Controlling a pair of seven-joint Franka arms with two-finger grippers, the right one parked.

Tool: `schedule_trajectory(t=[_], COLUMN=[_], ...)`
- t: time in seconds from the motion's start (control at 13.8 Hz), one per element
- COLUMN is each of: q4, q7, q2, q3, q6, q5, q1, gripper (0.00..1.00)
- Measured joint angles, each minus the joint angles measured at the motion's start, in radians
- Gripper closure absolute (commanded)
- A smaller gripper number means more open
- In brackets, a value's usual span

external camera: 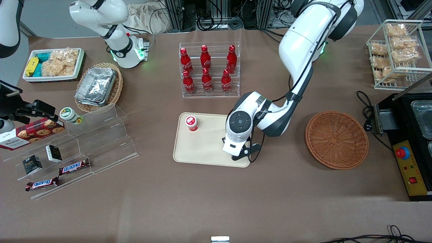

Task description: Place sandwich from basket to tray

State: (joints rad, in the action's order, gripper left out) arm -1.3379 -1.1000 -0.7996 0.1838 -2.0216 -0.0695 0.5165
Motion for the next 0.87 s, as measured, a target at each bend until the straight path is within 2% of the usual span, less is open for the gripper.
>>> schedule_trajectory(t=[0.15,0.29,0.36,0.44,0.51,0.58,0.65,0.73,0.87], q4=[0.000,0.000,0.000,0.000,0.000,0.000,0.000,0.000,0.008], q7=[0.000,0.000,0.000,0.000,0.000,0.000,0.000,0.000,0.000], q2=[-0.006,-0.010,-0.012,-0.012,-0.013,-0.014,-0.016,-0.016,-0.016], q3=[0.000,0.000,0.000,0.000,0.000,0.000,0.000,0.000,0.000], q6=[-0.009,-0.015,-0.016,-0.017,-0.017,-0.017,-0.018,-0.019,-0.021], q5=[0.000,0.000,0.000,0.000,0.000,0.000,0.000,0.000,-0.001], q1=[0.000,0.000,0.000,0.000,0.000,0.000,0.000,0.000,0.000], gripper=[0.77,0.65,0.62,0.49,0.47,0.36,0.16,0.02,0.00])
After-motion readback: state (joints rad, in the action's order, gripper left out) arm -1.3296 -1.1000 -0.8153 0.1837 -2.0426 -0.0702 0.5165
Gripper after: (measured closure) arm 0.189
